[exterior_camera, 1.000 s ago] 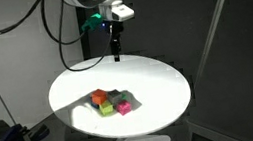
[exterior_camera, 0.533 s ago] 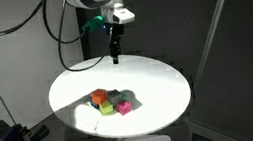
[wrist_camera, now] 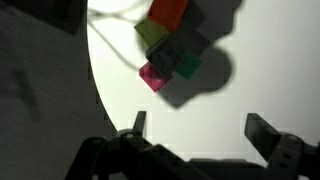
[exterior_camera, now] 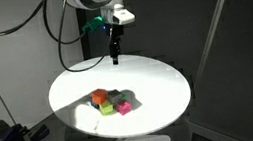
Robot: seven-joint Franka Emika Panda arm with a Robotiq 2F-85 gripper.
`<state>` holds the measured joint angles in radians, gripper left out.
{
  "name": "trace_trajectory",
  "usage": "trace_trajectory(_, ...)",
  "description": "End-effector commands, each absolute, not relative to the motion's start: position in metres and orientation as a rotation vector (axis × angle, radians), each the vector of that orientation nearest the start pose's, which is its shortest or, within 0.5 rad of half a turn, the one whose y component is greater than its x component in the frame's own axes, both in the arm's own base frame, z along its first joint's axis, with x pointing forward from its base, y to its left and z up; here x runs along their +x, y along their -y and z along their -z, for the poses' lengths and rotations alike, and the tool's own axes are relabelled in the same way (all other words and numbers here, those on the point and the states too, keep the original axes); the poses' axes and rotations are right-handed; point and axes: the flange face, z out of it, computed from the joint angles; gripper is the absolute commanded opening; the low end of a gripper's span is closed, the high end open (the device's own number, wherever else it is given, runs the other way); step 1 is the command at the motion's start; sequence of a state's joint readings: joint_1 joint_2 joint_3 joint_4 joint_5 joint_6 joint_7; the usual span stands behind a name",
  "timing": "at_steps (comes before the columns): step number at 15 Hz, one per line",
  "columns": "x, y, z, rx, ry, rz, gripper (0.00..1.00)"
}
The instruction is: Pick up the gray block and put it on the left side of the stacked blocks on the table, move the gray block a little to the right
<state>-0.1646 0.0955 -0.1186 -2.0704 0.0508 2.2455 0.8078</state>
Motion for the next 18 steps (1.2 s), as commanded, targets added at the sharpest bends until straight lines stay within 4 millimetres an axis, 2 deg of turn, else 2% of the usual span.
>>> trace_trajectory(1, 0.551, 0.158, -0.393, -2.622, -1.638, 0.108, 1.0)
trace_trajectory(7, 0.552, 0.162, -0.37, -2.712, -1.534, 0.078, 1.0)
trace_trajectory(12, 0.547, 0.166, -0.347, -2.831, -1.364, 0.014, 1.0)
trace_trajectory(18, 0.537, 0.156, -0.312, -2.964, -1.175, -0.027, 1.0)
